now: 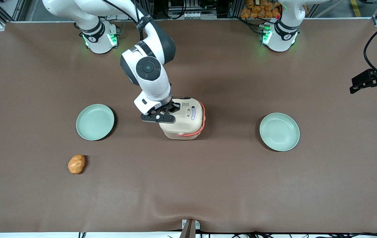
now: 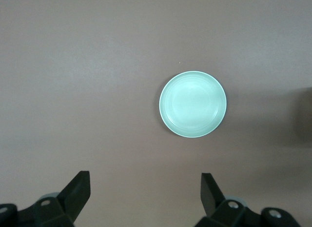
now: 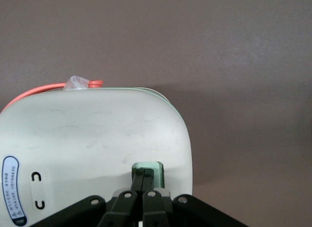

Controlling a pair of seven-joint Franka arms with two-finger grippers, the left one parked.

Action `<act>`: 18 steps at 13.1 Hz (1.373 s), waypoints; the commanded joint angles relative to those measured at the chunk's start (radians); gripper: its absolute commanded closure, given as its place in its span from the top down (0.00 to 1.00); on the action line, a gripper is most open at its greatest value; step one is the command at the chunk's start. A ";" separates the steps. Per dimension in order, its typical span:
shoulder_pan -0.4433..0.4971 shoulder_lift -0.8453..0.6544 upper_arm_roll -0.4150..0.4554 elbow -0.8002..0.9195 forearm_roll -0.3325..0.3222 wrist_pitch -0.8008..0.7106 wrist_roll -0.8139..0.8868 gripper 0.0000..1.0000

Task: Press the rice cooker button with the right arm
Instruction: 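Lower the closed right gripper and press the rice cooker's lid button, then lift the right gripper away as the lid springs open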

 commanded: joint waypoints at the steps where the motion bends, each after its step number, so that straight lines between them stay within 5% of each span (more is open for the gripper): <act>1: 0.004 -0.030 -0.008 0.057 0.012 -0.103 0.005 0.00; 3: -0.016 -0.041 -0.013 0.191 0.021 -0.267 -0.006 0.05; 5: -0.071 -0.043 -0.011 0.310 0.023 -0.425 -0.014 0.27; 6: -0.094 -0.061 -0.011 0.336 0.023 -0.472 -0.034 0.31; 9: -0.178 -0.133 -0.014 0.339 0.023 -0.544 -0.208 0.94; 10: -0.216 -0.157 -0.014 0.339 0.023 -0.582 -0.253 1.00; 18: -0.548 -0.325 -0.016 0.304 0.008 -0.744 -0.627 1.00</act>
